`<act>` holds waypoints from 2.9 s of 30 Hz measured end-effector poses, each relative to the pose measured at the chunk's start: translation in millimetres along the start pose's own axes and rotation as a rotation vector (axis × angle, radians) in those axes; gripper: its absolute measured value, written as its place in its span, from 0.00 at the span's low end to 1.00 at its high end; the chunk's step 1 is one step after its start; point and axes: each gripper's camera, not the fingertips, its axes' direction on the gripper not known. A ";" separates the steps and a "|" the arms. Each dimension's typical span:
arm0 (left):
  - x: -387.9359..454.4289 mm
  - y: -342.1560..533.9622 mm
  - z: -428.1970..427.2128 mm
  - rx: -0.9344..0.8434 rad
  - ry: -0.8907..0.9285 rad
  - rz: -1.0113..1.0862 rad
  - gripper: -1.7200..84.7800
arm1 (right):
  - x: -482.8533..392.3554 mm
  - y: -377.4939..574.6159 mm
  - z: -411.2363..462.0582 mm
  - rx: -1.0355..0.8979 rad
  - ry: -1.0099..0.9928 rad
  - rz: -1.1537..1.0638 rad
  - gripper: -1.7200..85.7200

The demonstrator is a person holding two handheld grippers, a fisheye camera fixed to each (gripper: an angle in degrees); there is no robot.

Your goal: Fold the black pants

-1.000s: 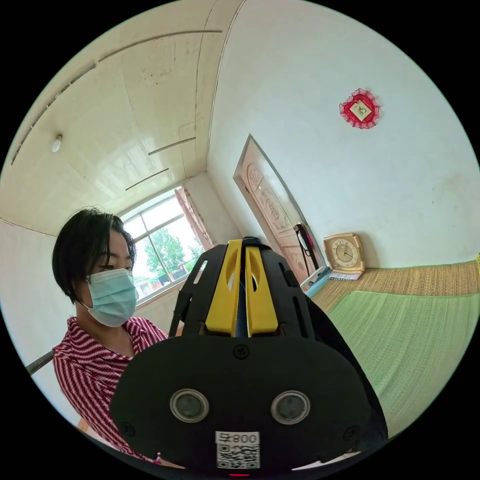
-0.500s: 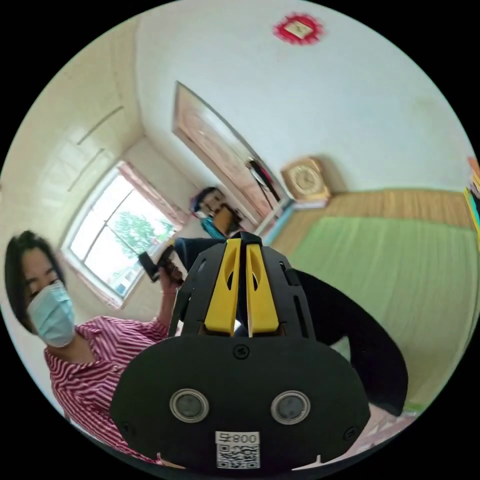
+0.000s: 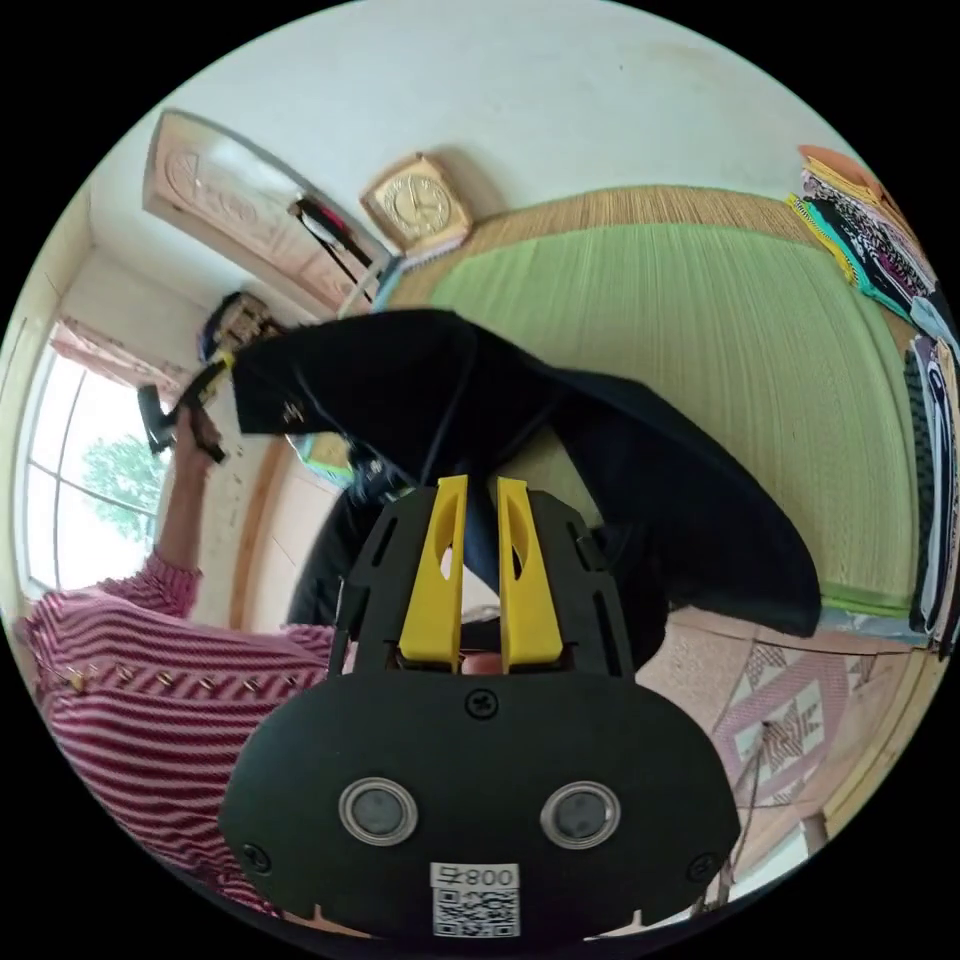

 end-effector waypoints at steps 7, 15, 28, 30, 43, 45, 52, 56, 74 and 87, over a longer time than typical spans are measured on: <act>-4.4 -31.8 7.9 -0.018 0.005 -0.009 0.02 | -89.9 63.2 125.6 -0.329 0.333 -0.274 0.16; -12.0 -71.9 11.8 -0.029 -0.002 -0.024 0.02 | -101.7 81.9 181.3 -0.483 0.510 -0.366 0.05; -20.5 -149.3 8.1 0.018 0.031 -0.002 0.02 | -30.6 140.4 -117.3 0.067 -0.193 -0.194 0.03; -21.6 -174.3 5.0 0.059 0.040 0.007 0.02 | -9.4 156.3 -158.0 0.190 -0.314 -0.175 0.03; -24.2 -369.9 167.0 -0.157 0.007 0.007 0.04 | 303.8 141.4 -257.5 0.641 -0.345 0.588 0.03; -34.3 -340.2 197.8 -0.314 -0.032 0.016 0.05 | 313.0 155.7 -222.4 0.535 -0.273 0.537 0.04; -104.9 -263.5 217.8 -0.500 -0.004 -0.399 0.12 | 340.6 281.4 -83.2 0.086 0.040 0.550 0.10; -128.5 -249.6 221.9 -0.419 0.075 -0.654 0.17 | 363.6 355.5 -74.3 0.034 0.137 0.607 0.12; -142.3 -290.0 316.4 -0.363 0.324 -0.958 0.14 | 493.9 645.1 -49.0 0.588 -0.508 1.236 0.14; -137.8 -309.5 323.2 -0.339 0.314 -0.940 0.07 | 507.5 695.0 -52.3 0.632 -0.579 1.216 0.03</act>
